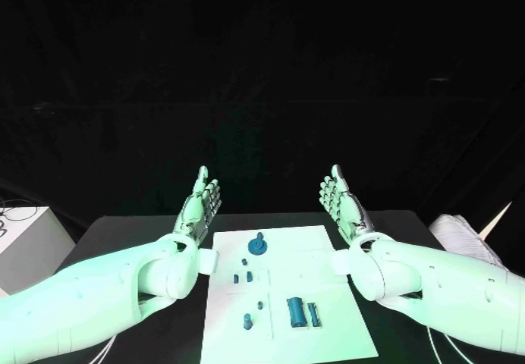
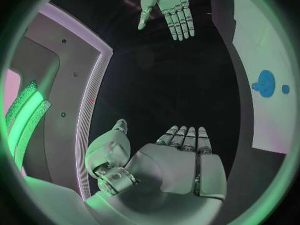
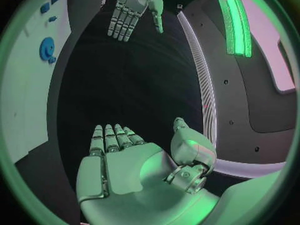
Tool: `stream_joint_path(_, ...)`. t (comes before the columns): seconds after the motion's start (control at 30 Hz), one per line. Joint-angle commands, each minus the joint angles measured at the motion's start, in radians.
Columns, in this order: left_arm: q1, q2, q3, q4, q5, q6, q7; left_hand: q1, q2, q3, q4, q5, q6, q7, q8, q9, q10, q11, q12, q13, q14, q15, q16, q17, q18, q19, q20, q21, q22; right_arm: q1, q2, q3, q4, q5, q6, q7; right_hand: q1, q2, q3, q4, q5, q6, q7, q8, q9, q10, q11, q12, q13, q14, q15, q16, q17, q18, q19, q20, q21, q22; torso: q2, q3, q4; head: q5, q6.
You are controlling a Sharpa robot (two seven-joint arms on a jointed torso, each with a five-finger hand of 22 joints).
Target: Assemble the parts on the task board
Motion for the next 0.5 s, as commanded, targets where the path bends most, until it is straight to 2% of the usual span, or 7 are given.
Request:
stream_joint_path(0.03, -0.01, -0.011, 0.006, 0.047, 0.016, -0.19, 0.029, -0.111, 0.005, -0.016, -0.001, -0.007, -0.027, -0.004, -0.007, -0.009, -0.028, -0.004, -0.011, -0.003, -0.027, -0.006, -0.011, -0.01, -0.021, -0.025, -0.007, -0.006, -0.012, -0.011, -0.005, 0.009, 0.029, 0.11, -0.109, 0.071, -0.089, 0.005, -0.02, -0.002, -0.009, -0.026, -0.006, -0.007, -0.012, -0.042, -0.005, -0.007, -0.006, -0.037, -0.003, -0.01, -0.013, -0.014, -0.028, -0.006, -0.005, -0.011, -0.003, 0.0032, -0.0021, 0.0, 0.001)
stream_joint_path(0.2, -0.021, -0.022, 0.012, 0.091, 0.02, -0.249, 0.033, -0.111, 0.005, -0.016, -0.001, -0.007, -0.027, -0.004, -0.007, -0.009, -0.028, -0.004, -0.011, -0.003, -0.027, -0.006, -0.011, -0.01, -0.021, -0.025, -0.007, -0.006, -0.012, -0.015, -0.007, 0.013, 0.037, 0.118, -0.116, 0.074, -0.089, 0.005, -0.02, -0.002, -0.009, -0.026, -0.006, -0.007, -0.012, -0.042, -0.005, -0.007, -0.006, -0.037, -0.003, -0.01, -0.013, -0.014, -0.028, -0.006, -0.005, -0.011, -0.003, 0.0032, -0.0021, 0.0, 0.001)
stream_joint_path(0.5, -0.022, -0.023, 0.012, 0.096, 0.02, -0.255, 0.033, -0.111, 0.005, -0.016, -0.001, -0.007, -0.027, -0.004, -0.007, -0.009, -0.028, -0.004, -0.011, -0.003, -0.027, -0.006, -0.011, -0.01, -0.021, -0.025, -0.007, -0.006, -0.012, -0.015, -0.007, 0.013, 0.037, 0.118, -0.116, 0.074, -0.089, 0.005, -0.02, -0.002, -0.009, -0.026, -0.006, -0.007, -0.012, -0.042, -0.005, -0.007, -0.006, -0.037, -0.003, -0.01, -0.013, -0.014, -0.028, -0.006, -0.005, -0.011, -0.003, 0.0032, -0.0021, 0.0, 0.001)
